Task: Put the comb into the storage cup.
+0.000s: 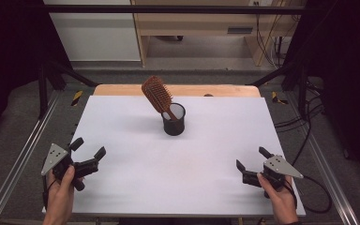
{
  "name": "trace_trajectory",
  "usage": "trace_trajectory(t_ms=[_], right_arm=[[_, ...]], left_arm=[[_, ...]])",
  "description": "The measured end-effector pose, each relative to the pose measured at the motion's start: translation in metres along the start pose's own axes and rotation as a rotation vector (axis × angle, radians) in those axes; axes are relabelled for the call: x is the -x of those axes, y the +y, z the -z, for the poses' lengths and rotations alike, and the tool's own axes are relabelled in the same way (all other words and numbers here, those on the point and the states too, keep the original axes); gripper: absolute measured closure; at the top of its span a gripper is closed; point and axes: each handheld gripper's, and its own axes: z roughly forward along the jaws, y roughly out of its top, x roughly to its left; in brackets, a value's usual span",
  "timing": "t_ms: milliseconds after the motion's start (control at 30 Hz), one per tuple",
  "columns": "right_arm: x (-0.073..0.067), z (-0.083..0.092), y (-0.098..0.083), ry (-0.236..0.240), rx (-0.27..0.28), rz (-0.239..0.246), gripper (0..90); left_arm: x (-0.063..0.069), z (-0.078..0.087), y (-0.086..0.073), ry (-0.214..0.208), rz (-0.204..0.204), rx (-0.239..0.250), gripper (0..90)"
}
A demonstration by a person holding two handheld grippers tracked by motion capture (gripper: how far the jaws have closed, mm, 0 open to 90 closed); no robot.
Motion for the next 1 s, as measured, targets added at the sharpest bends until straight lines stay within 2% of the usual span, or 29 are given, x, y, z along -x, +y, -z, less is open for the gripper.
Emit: trace_trajectory(t_ms=[133, 367, 467, 800, 1000], right_arm=[[0.000, 0.000, -0.001, 0.005, 0.002, -0.001, 4.2], [-0.002, 0.000, -0.002, 0.023, 0.008, 0.002, 4.2], [-0.002, 0.000, -0.002, 0.028, 0.010, 0.001, 4.2], [-0.005, -0.003, -0.003, 0.052, 0.013, 0.014, 4.2], [-0.009, -0.005, -0.003, 0.075, 0.017, 0.016, 4.1]], left_arm=[[0.005, 0.000, -0.003, -0.011, -0.034, -0.004, 2.7], [0.013, 0.000, -0.008, -0.025, -0.066, -0.018, 2.7], [0.016, 0.000, -0.009, -0.039, -0.066, -0.019, 2.7], [0.029, 0.002, -0.010, -0.060, -0.108, -0.020, 2.7], [0.038, 0.007, -0.009, -0.044, -0.136, 0.009, 2.6]])
